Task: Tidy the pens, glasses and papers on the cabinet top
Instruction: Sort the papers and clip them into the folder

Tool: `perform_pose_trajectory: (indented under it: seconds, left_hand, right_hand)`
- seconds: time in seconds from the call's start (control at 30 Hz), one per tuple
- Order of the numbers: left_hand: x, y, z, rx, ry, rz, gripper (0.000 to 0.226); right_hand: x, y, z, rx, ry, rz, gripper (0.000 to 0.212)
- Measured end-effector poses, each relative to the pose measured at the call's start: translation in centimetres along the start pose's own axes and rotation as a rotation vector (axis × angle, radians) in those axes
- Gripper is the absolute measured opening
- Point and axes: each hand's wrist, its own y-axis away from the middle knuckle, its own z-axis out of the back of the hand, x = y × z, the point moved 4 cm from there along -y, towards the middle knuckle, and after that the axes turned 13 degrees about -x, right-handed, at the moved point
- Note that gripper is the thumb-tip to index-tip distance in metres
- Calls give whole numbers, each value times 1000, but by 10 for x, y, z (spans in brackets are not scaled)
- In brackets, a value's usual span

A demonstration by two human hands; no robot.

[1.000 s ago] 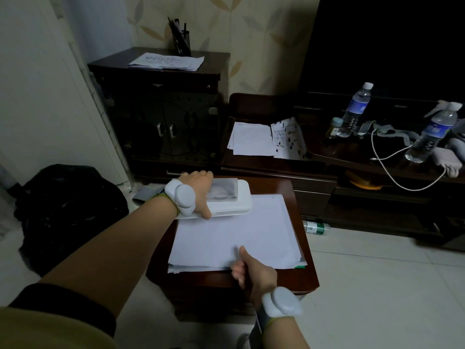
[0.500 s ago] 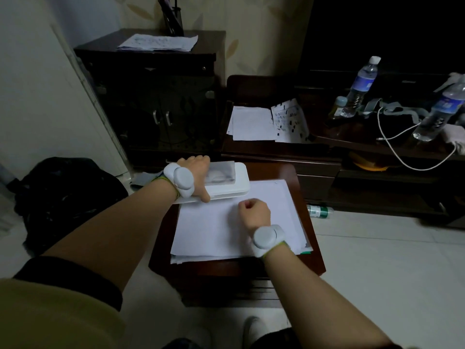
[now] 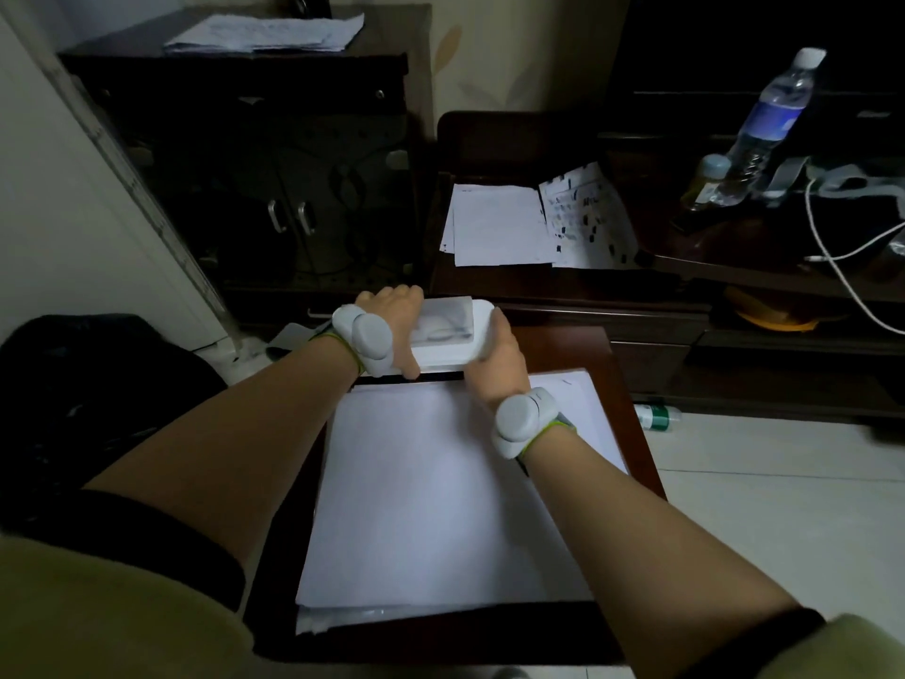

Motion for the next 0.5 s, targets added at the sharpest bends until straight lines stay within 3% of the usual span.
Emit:
perform_pose_trajectory:
  seconds: [0.23,0.5]
  left_hand:
    - [7,-14,-21,44,20,20,87]
    - [1,-15,-25,127,57,42,88]
  right_hand:
    - [-11,-9,-8,4,15,114,66]
    - [-22,-13,-16,-25,74,102,67]
